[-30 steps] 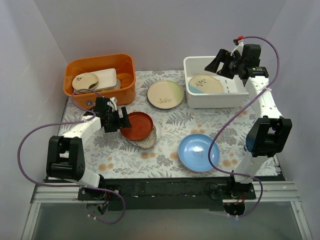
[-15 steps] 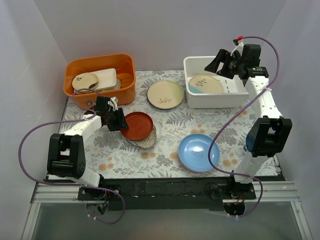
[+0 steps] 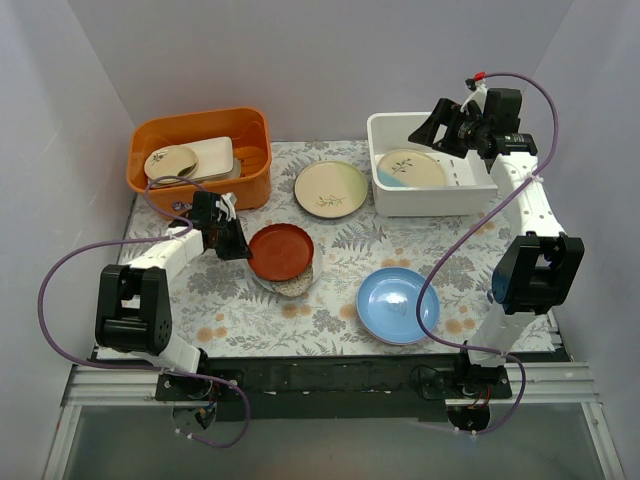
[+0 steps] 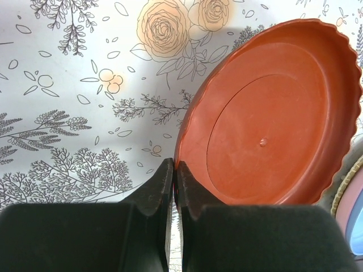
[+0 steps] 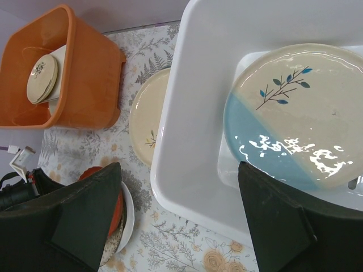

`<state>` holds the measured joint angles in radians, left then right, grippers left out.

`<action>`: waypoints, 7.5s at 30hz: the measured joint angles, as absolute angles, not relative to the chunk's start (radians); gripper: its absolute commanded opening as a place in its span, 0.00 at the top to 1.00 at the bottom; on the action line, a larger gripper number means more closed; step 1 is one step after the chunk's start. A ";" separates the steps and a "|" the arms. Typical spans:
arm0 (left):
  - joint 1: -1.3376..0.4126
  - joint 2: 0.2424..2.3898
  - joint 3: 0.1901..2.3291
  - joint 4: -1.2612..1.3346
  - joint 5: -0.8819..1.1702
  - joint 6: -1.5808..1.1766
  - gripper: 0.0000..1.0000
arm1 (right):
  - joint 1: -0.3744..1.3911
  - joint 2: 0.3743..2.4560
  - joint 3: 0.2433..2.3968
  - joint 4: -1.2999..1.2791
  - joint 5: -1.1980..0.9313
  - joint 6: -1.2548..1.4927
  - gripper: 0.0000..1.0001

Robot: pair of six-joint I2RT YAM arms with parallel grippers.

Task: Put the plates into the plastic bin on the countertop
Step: Pick up the plate at the center of the board, then place the plate in the plastic bin.

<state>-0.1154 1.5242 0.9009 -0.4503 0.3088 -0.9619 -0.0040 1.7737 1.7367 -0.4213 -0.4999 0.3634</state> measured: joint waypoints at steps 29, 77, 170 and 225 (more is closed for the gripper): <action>-0.099 1.393 0.874 -0.372 0.430 -0.973 1.00 | 0.305 1.772 1.654 -0.422 -0.549 0.337 0.11; -0.087 1.310 0.854 -0.302 0.555 -0.972 1.00 | 0.616 1.873 1.422 -0.184 -0.668 0.506 0.99; -0.087 1.188 0.842 -0.278 0.517 -0.965 0.02 | 0.167 1.779 1.593 -0.422 -0.618 0.362 0.99; -0.087 1.207 0.842 -0.284 0.515 -0.965 0.02 | -0.129 1.951 1.764 -0.387 -0.687 0.423 0.99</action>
